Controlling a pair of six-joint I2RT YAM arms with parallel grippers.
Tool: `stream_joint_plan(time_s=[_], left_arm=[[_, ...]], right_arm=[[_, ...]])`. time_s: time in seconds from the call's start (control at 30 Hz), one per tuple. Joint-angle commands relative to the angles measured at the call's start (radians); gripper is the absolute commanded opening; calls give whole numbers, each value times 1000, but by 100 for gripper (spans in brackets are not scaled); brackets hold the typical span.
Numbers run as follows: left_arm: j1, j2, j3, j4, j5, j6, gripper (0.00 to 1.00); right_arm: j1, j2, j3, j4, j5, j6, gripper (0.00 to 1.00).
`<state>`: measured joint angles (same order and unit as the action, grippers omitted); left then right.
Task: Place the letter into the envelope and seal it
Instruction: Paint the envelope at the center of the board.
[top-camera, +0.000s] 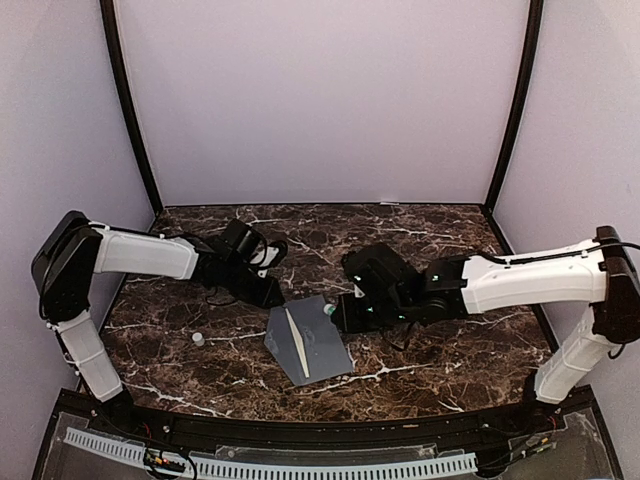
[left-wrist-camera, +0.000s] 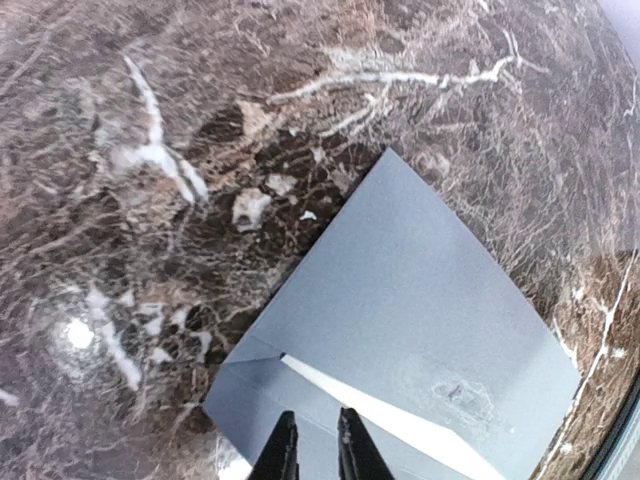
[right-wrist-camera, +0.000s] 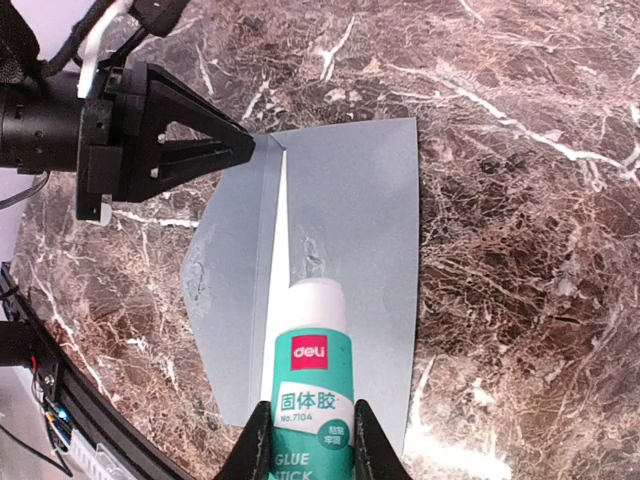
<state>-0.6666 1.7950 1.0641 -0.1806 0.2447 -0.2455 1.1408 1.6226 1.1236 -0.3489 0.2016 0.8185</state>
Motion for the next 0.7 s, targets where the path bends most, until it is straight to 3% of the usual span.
stream_joint_plan(time_s=[0.0,0.13,0.4,0.67], left_arm=[[11,-148,-37,45,-75,12,19],[17,-235,-67,65,-48,-37,28],[16,-547,-297,304,132,-394,45],[-23,-800,-372,372,209,-574,62]], right_arm=[[0,-129,-117,80,-3,28,0],[0,-256,-226,181,-13,26,0],[0,-475,-432,475,-80,-48,0],[2,-628,-579,726,-190,-94,0]])
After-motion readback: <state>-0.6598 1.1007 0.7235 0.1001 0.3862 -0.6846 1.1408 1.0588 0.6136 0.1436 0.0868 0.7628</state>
